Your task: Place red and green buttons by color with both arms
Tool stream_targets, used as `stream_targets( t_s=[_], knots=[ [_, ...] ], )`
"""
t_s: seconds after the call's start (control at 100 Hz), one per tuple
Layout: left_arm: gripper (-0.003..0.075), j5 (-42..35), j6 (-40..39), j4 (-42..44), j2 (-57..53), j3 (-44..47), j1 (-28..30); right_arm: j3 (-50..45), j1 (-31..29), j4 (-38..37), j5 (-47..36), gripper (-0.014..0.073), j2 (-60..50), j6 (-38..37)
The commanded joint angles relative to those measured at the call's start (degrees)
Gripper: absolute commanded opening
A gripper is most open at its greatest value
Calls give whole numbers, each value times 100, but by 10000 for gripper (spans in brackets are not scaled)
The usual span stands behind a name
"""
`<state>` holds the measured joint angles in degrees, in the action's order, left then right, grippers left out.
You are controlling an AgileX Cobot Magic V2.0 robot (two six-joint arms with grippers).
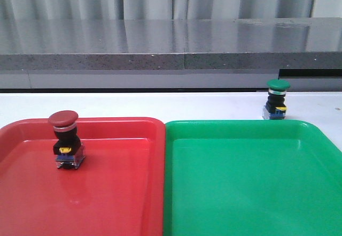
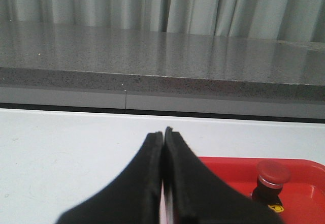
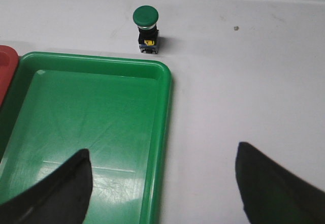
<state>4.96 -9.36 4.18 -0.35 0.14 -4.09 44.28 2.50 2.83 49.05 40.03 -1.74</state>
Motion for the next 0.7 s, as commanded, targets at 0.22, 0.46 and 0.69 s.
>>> stream_targets(
  t_s=[0.22, 0.46, 0.69],
  knots=[
    [-19, -450, -41, -2, -175, 232, -44, 1075, -3, 355, -865, 582, 1675, 115],
    [-19, -450, -41, -2, -175, 232, -44, 2058, 156, 384, -1082, 582, 3222, 174],
    [-19, -450, -41, -2, -175, 232, -44, 3029, 318, 384, -1138, 582, 4566, 174]
  ],
)
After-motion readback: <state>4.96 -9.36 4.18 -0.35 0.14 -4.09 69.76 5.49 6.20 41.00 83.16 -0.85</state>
